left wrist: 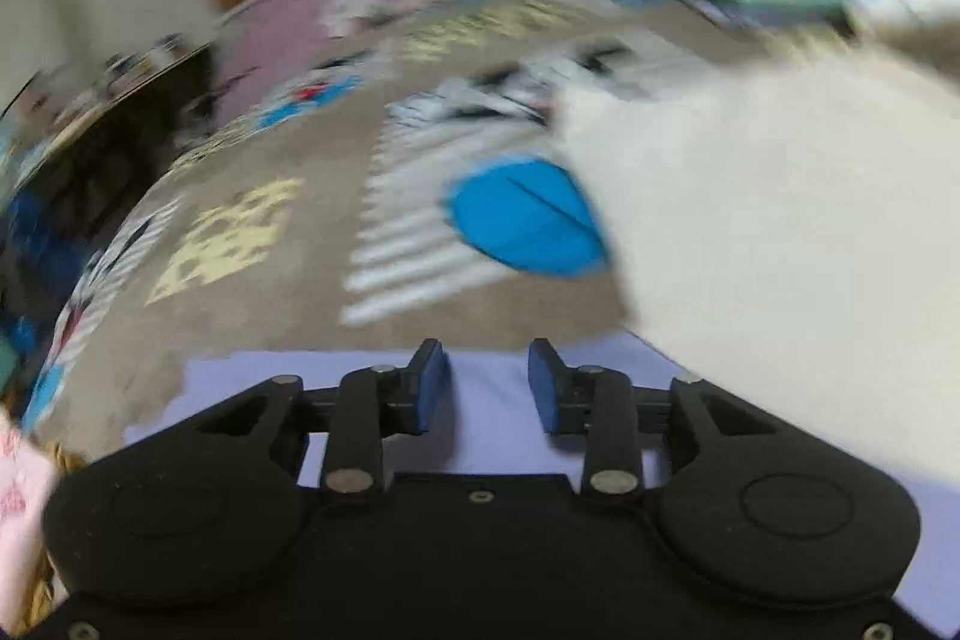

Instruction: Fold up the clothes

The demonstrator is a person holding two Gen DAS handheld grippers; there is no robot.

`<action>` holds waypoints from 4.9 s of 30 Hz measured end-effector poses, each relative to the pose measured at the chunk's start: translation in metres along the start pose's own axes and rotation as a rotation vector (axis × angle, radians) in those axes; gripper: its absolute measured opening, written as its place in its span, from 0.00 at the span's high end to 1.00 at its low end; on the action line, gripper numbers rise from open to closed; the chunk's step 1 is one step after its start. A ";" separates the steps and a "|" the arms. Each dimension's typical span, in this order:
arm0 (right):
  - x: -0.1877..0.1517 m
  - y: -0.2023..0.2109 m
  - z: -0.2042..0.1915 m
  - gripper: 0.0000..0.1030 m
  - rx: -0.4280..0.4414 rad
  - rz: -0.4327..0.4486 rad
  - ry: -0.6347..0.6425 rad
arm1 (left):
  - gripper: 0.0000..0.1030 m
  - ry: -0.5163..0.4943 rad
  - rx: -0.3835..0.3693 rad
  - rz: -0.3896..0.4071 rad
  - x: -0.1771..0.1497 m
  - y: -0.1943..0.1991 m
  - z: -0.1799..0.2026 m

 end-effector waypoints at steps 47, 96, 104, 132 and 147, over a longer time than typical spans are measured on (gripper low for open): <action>-0.001 -0.006 0.001 0.67 0.058 -0.006 -0.017 | 0.77 0.251 0.122 0.038 -0.010 0.013 -0.089; 0.005 0.009 -0.006 0.67 0.071 0.047 0.030 | 0.67 0.176 0.261 -0.011 -0.044 0.063 -0.073; 0.007 0.018 0.000 0.67 0.058 0.080 0.014 | 0.66 0.265 0.261 -0.079 -0.045 0.056 -0.082; -0.116 0.117 0.299 0.65 -0.663 0.020 -0.992 | 0.52 0.015 -0.216 0.065 0.019 0.078 0.170; -0.167 0.161 0.398 0.61 -0.623 0.278 -1.394 | 0.52 -0.042 -0.259 0.055 0.024 0.077 0.214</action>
Point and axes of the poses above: each gripper's, at about its wrist camera, not at the fingertips, and y roughly against the way its jaws point, z to its right, x to its top, the point moved 2 cm from there along -y, roughly the way its jaws point, and after that the axes turned 14 degrees about -x, right-handed, at the moved point
